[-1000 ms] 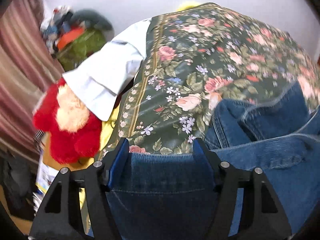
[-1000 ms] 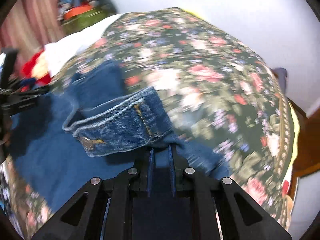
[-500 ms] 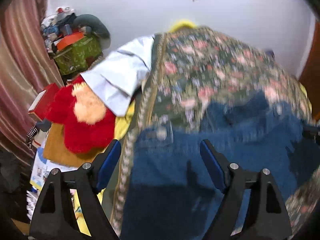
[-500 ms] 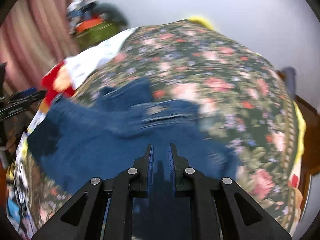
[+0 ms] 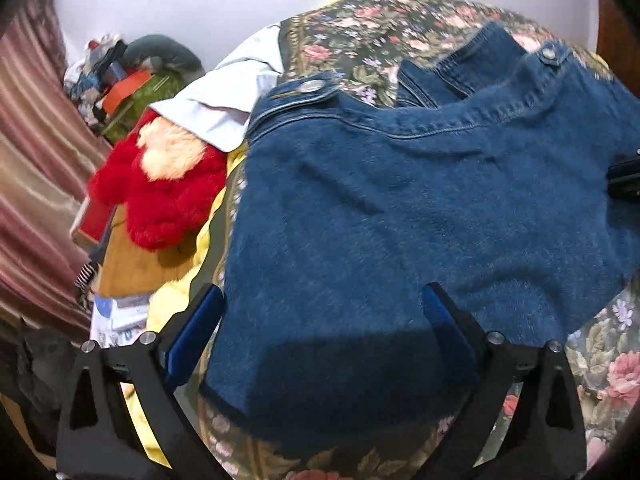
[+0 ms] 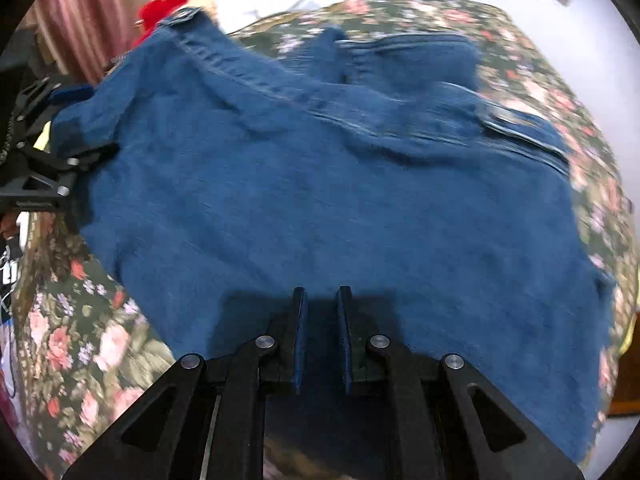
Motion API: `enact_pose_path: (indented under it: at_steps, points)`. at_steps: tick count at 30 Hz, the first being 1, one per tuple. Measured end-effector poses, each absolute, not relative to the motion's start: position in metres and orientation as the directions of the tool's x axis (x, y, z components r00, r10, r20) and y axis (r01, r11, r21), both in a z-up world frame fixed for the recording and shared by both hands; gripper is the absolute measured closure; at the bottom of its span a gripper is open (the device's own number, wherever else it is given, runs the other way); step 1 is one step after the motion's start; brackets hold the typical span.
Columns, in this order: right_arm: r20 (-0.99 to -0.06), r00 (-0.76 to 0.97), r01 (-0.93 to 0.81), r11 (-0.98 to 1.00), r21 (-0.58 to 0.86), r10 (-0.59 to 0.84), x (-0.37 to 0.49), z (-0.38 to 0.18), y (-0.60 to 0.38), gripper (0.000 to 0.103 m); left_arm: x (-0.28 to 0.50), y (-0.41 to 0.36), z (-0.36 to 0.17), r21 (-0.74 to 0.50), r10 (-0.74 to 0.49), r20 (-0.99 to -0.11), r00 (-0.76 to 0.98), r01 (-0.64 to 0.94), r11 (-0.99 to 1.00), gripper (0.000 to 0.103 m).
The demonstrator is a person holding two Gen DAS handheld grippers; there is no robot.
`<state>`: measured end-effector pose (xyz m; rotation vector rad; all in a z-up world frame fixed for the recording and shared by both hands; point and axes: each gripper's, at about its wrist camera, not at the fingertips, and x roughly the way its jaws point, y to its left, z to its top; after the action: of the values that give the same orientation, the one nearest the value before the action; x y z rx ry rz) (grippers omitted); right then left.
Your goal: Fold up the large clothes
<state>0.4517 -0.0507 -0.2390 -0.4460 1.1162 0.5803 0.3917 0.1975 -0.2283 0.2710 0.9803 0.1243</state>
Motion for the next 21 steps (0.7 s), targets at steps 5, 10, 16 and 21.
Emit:
enact_pose_path:
  at_steps: [5, 10, 16, 21]
  points:
    - [-0.916, 0.317, -0.558, 0.829, 0.029, 0.245, 0.455, -0.221, -0.108, 0.093, 0.382, 0.207, -0.223, 0.212, 0.19, -0.82, 0.54, -0.021, 0.977, 0.003]
    - [-0.902, 0.378, -0.476, 0.88, 0.005, 0.21, 0.444, -0.201, -0.152, 0.093, 0.362, 0.201, -0.212, 0.24, 0.222, -0.796, 0.563, -0.043, 0.97, 0.003]
    - [-0.888, 0.423, -0.418, 0.908, -0.013, 0.181, 0.43, -0.186, -0.191, 0.093, 0.341, 0.227, -0.208, 0.277, 0.307, -0.787, 0.535, -0.138, 0.951, 0.003]
    - [-0.877, 0.458, -0.391, 0.919, -0.055, 0.143, 0.416, -0.178, -0.204, 0.093, 0.322, 0.243, -0.204, 0.244, 0.322, -0.79, 0.522, -0.214, 0.946, 0.003]
